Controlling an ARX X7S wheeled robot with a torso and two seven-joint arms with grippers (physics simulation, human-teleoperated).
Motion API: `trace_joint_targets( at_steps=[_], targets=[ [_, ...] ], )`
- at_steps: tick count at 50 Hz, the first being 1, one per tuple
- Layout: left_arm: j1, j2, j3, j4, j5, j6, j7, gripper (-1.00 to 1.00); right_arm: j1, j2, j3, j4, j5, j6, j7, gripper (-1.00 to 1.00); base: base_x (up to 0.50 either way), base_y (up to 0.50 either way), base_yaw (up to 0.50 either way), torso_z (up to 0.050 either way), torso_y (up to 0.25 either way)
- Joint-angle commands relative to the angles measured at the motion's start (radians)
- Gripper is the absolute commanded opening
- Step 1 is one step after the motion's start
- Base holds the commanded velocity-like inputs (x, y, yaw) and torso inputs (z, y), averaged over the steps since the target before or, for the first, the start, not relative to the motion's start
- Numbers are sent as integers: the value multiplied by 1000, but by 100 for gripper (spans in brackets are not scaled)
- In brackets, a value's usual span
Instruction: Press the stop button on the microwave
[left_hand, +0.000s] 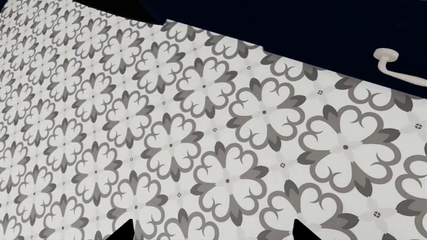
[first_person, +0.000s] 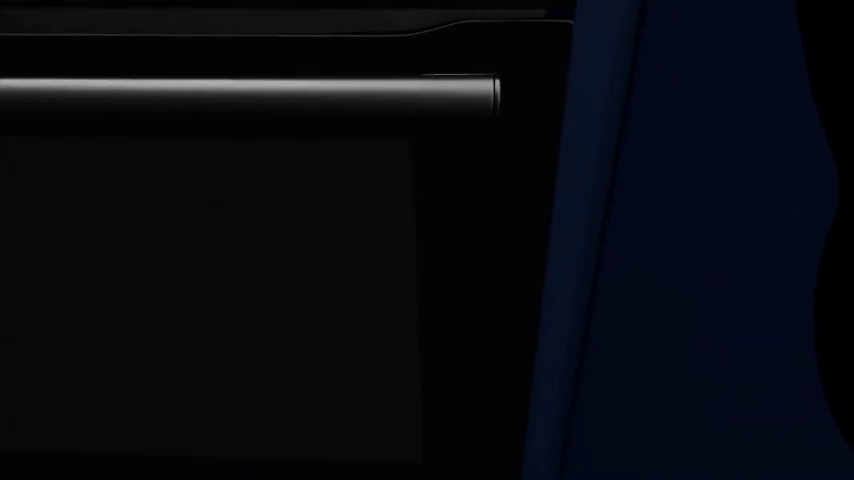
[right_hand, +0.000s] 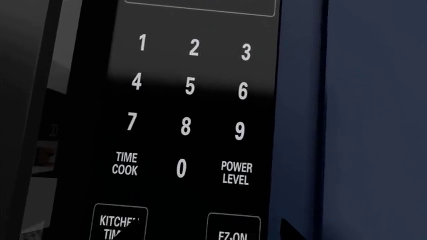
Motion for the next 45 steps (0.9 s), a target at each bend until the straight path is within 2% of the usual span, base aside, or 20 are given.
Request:
trace_joint_targets(
  at_steps=[1, 14, 25, 26, 45],
  targets=[
    [0, 0, 0, 0, 0, 0, 0, 100, -9, 48, 35, -127, 57, 105, 97, 100, 0, 0, 0, 0, 0],
    [0, 0, 0, 0, 0, 0, 0, 100, -34, 82, 65, -208, 105, 181, 199, 100, 0, 0, 0, 0, 0],
    [0, 0, 0, 0, 0, 0, 0, 100, -61, 100, 64, -243, 108, 200, 215, 100, 0, 0, 0, 0, 0],
    [0, 0, 0, 0, 0, 0, 0, 100, -66, 103, 61, -254, 108, 201, 214, -100, 0, 0, 0, 0, 0],
    [0, 0, 0, 0, 0, 0, 0, 100, -95, 113, 58, -295, 111, 224, 235, -100, 0, 0, 0, 0, 0]
  ],
)
